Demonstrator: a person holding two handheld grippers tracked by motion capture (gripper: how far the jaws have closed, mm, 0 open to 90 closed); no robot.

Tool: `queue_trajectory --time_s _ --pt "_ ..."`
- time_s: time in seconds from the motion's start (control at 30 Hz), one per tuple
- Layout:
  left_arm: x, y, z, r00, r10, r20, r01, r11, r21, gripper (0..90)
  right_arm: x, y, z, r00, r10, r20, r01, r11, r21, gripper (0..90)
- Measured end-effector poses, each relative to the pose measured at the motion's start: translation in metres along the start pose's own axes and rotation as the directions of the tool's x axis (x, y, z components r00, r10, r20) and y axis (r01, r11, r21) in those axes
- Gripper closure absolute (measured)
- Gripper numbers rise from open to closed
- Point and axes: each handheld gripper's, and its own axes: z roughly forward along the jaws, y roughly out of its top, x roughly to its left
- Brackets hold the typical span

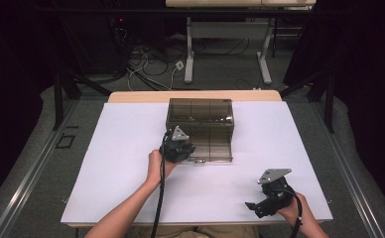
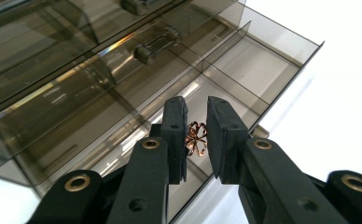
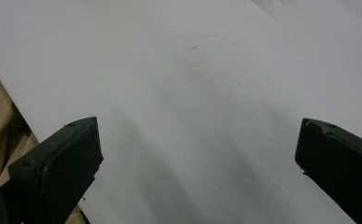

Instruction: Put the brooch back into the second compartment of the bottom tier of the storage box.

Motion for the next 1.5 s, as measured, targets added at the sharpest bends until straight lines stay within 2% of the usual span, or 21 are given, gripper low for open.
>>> queue_trajectory --time_s 0.07,0.1,0.67,0.8,0.83,1.27,1.5 --pt "-0.002 0.0 0.002 1.0 -0.001 0.008 0.001 1.0 -0.001 77.3 0.0 0.0 0.001 1.0 -0.005 -0.006 0.005 1.0 -0.004 0.1" --pt "-0.002 0.0 0.002 0.9999 -0.001 0.01 0.001 1.0 -0.001 77.3 0.0 -0.002 0.005 0.9999 0.006 -0.009 -0.007 0.999 -0.053 0.1" --pt "-0.005 0.001 0.008 0.9996 -0.003 0.029 0.003 1.0 -0.004 77.3 0.001 -0.002 0.006 0.9998 0.013 -0.016 -0.014 0.998 -0.06 0.1" --pt "-0.006 0.001 0.009 0.9996 -0.004 0.03 0.004 1.0 -0.002 77.3 0.001 -0.002 0.006 0.9999 0.005 -0.011 -0.006 0.998 -0.055 0.1" --pt "-0.006 0.001 0.009 0.9995 -0.005 0.031 0.005 1.0 -0.002 77.3 0.0 0.0 0.002 0.9999 -0.007 -0.015 0.007 1.0 0.013 0.1" --pt "-0.004 -0.001 0.011 0.9995 -0.009 0.029 0.009 1.0 -0.002 76.3 0.0 0.0 0.002 0.9999 -0.011 -0.009 0.011 1.0 0.011 0.1" --pt "-0.004 0.0 0.009 0.9998 -0.019 0.01 0.019 0.9998 0.003 58.8 0.001 0.0 0.002 0.9999 -0.009 -0.014 0.01 1.0 0.014 0.1"
